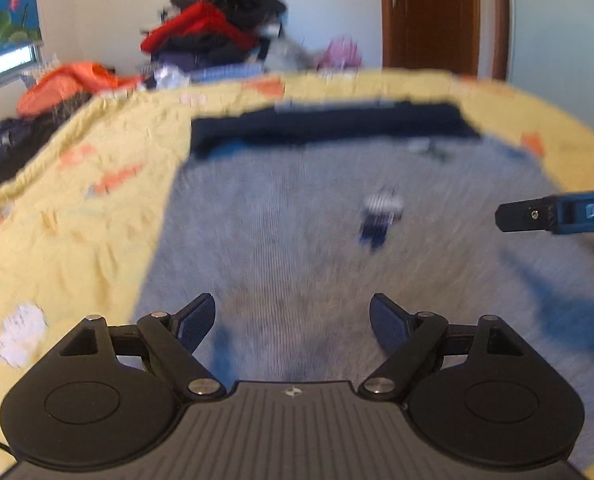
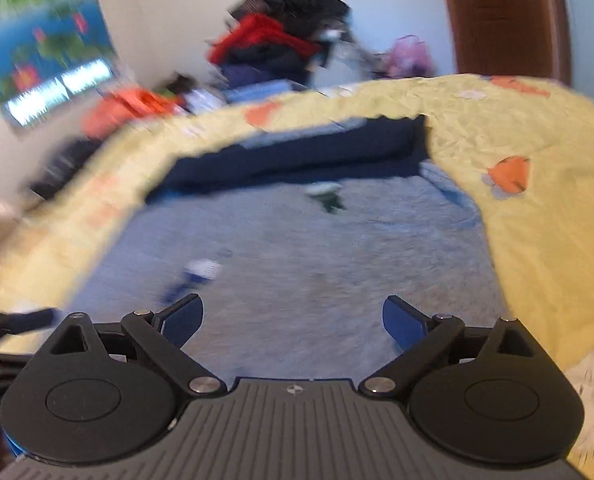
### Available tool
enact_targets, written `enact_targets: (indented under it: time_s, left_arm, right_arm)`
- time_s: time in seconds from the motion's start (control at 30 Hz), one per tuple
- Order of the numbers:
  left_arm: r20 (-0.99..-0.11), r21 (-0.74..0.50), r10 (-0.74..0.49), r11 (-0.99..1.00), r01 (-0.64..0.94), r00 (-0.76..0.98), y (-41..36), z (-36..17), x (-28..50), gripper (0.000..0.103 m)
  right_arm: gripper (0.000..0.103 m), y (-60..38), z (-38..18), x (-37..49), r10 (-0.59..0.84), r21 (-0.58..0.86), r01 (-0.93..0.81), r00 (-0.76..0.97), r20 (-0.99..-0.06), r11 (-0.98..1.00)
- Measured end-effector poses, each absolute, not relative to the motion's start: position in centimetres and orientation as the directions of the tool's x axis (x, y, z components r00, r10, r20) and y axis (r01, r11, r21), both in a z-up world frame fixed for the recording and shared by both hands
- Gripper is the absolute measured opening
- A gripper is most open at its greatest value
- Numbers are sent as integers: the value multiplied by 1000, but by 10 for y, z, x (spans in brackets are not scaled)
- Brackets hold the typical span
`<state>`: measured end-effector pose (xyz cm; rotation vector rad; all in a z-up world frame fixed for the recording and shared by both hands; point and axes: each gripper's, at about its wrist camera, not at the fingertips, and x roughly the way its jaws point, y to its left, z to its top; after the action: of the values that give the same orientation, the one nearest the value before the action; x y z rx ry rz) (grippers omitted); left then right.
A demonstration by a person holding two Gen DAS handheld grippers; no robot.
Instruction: Fold small clothes
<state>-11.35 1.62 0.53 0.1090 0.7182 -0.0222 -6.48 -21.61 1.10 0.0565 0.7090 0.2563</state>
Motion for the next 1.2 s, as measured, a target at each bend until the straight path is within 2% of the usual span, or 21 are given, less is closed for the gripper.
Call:
enact_targets:
  time_s: [0.03, 0.1, 0.17, 0.43, 0.53, 0.67, 0.73, 0.83, 0.87, 0.97, 1.2]
  left_arm:
    - [-632, 64, -2, 996, 55, 775, 23, 0, -121, 86]
    - [-614, 64, -22, 995, 77, 789, 34, -6, -136, 86]
    - [-609, 63, -36, 994, 94, 792, 44, -5, -147, 86]
    - [-590, 48, -46, 995, 92, 806, 58, -3, -155, 89]
    - [-607, 53, -26, 996, 73, 794, 56, 1, -155, 89]
    - [-648, 42, -30, 996, 75, 761, 46, 10, -158, 89]
    - [-649, 30, -47, 996, 86, 759, 38, 13, -161, 90]
    - [-664, 36, -51, 994, 100, 746, 27, 8, -163, 90]
    - [-659, 42, -45, 994, 96, 751, 25, 5, -165, 90]
    - [-640, 26, -51, 996, 89, 767, 28, 2, -170, 91]
    - [-618, 26, -64, 994, 102, 783, 32, 0, -177, 92]
  right_arm:
    - [95, -214, 1, -66, 210, 82, -209, 721, -661, 975]
    - [102, -216, -10, -88, 185, -20, -251, 761, -622, 968]
    - [102, -236, -9, -100, 198, 26, -233, 757, -622, 972]
    - [103, -264, -11, -128, 177, -10, -235, 761, -624, 972]
    - [103, -258, -7, -126, 158, -29, -226, 760, -631, 974]
    - [103, -246, 11, -138, 199, 0, -243, 796, -571, 970]
    - [103, -235, 15, -139, 243, 30, -277, 778, -579, 960]
    - [103, -217, 5, -136, 235, -18, -312, 751, -617, 950]
    - [103, -213, -3, -135, 212, -42, -310, 735, -644, 950]
    - [103, -222, -9, -142, 242, 2, -309, 738, -630, 951]
    - [103, -241, -11, -176, 269, -5, -346, 738, -619, 938]
